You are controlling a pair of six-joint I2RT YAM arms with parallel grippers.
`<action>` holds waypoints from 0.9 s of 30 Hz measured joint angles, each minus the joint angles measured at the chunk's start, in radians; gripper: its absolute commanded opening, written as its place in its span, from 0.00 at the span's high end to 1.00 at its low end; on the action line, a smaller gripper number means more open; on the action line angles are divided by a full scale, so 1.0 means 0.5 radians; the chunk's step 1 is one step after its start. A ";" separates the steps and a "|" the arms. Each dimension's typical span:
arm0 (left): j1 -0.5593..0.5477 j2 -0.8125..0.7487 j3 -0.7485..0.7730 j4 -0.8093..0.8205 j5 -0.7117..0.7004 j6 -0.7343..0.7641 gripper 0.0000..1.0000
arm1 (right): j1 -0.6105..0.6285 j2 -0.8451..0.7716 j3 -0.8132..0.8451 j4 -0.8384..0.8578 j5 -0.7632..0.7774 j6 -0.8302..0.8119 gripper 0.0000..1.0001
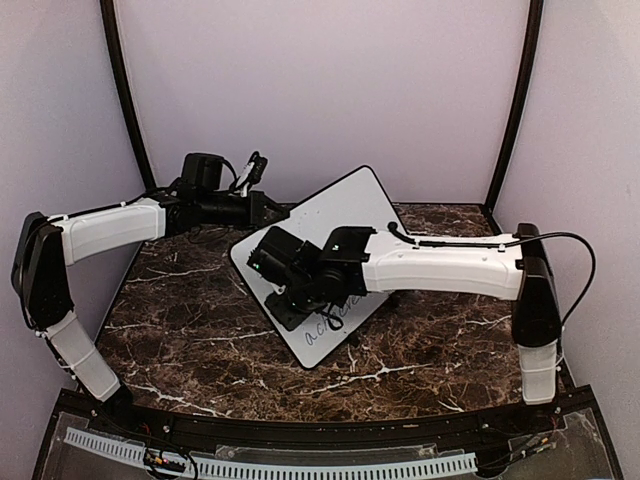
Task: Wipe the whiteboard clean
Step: Erase the whiteboard at the center of the board.
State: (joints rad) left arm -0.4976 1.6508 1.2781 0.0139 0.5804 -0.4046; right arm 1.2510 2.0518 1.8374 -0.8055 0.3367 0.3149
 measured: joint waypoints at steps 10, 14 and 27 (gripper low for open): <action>0.000 0.000 -0.001 0.007 0.005 -0.003 1.00 | -0.142 0.084 0.299 0.070 0.072 -0.105 0.70; 0.001 0.000 -0.003 0.008 0.003 0.002 1.00 | -0.138 0.094 0.286 0.085 0.095 -0.105 0.70; 0.001 0.000 -0.005 0.014 0.011 0.005 1.00 | -0.071 -0.003 -0.043 0.133 0.076 -0.048 0.71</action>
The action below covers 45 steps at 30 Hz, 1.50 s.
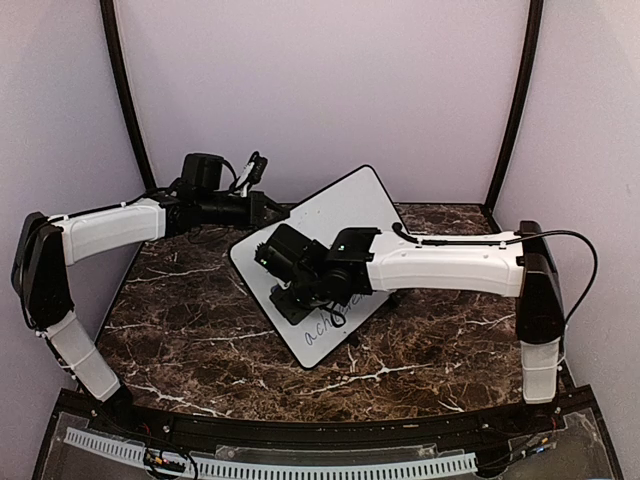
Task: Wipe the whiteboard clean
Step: Erase the whiteboard at the center of the board.
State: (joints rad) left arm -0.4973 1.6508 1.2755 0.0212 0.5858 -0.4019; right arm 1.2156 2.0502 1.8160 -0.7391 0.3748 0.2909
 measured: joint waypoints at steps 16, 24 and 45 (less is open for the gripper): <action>0.008 0.000 -0.002 0.018 0.015 0.008 1.00 | -0.014 -0.224 -0.523 0.893 0.150 -0.223 0.72; 0.008 0.000 -0.002 0.016 0.011 -0.001 1.00 | -0.082 -0.192 -0.416 1.281 0.237 -0.297 0.72; 0.008 0.000 -0.005 0.014 0.003 -0.012 1.00 | -0.076 -0.408 -1.034 1.659 0.188 -0.103 0.73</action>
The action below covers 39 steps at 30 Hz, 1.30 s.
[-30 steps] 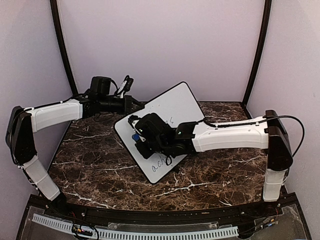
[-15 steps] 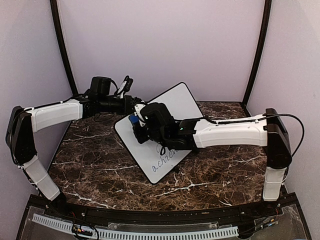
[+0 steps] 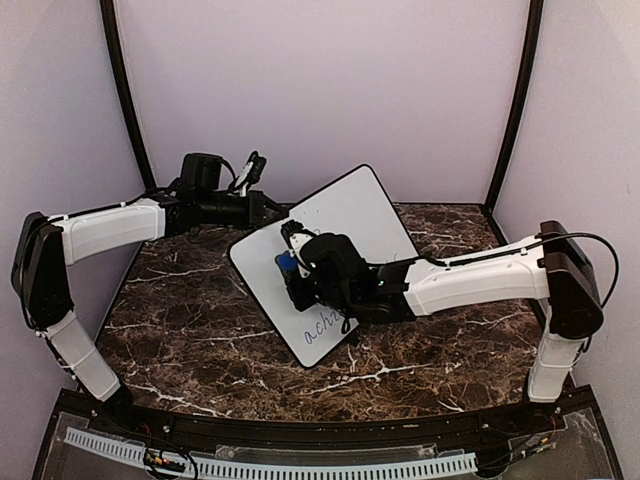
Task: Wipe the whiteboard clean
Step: Erase the whiteboard at the center of the board.
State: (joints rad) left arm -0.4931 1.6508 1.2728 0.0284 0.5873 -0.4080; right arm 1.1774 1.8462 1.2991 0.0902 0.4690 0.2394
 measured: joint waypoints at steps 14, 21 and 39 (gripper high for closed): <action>0.000 0.000 0.000 0.001 0.000 -0.007 1.00 | -0.022 0.095 0.230 0.072 0.046 -0.151 0.73; 0.000 0.000 0.000 -0.001 -0.004 -0.007 1.00 | -0.040 0.061 0.081 0.233 0.027 -0.147 0.74; 0.000 0.000 0.000 0.002 0.002 -0.012 1.00 | -0.040 -0.047 -0.160 0.204 0.006 -0.122 0.74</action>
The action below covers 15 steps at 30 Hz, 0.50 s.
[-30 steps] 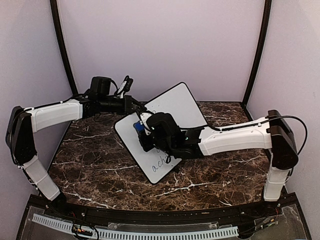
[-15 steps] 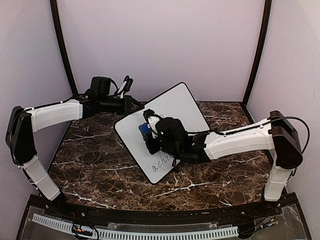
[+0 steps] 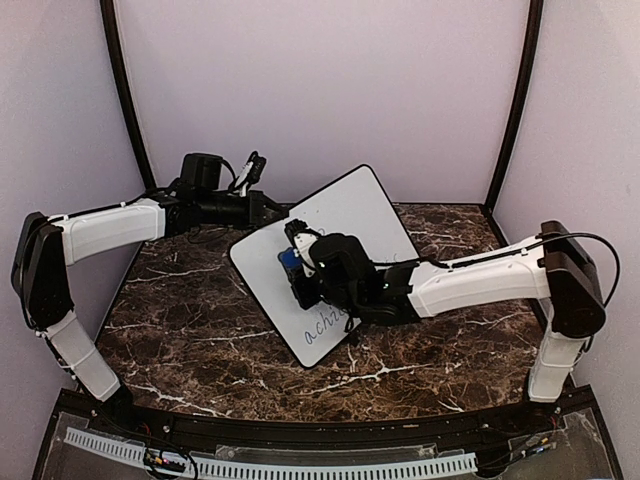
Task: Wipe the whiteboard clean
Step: Erase the whiteboard at the center of the board.
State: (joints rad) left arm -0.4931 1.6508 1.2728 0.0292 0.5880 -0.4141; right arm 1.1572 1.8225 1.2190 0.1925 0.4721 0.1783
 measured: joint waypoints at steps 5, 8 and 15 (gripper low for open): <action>0.000 0.000 -0.001 0.000 0.002 -0.001 1.00 | -0.008 0.098 0.262 0.002 -0.009 -0.075 0.74; 0.000 0.000 0.000 -0.001 -0.001 0.000 1.00 | -0.020 0.118 0.301 0.003 -0.011 -0.087 0.74; 0.000 0.000 0.000 -0.001 -0.002 0.001 1.00 | -0.022 0.050 0.105 0.095 -0.006 -0.037 0.74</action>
State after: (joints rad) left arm -0.4931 1.6508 1.2728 0.0288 0.5869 -0.4137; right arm 1.1461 1.8477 1.2713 0.2401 0.4690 0.1600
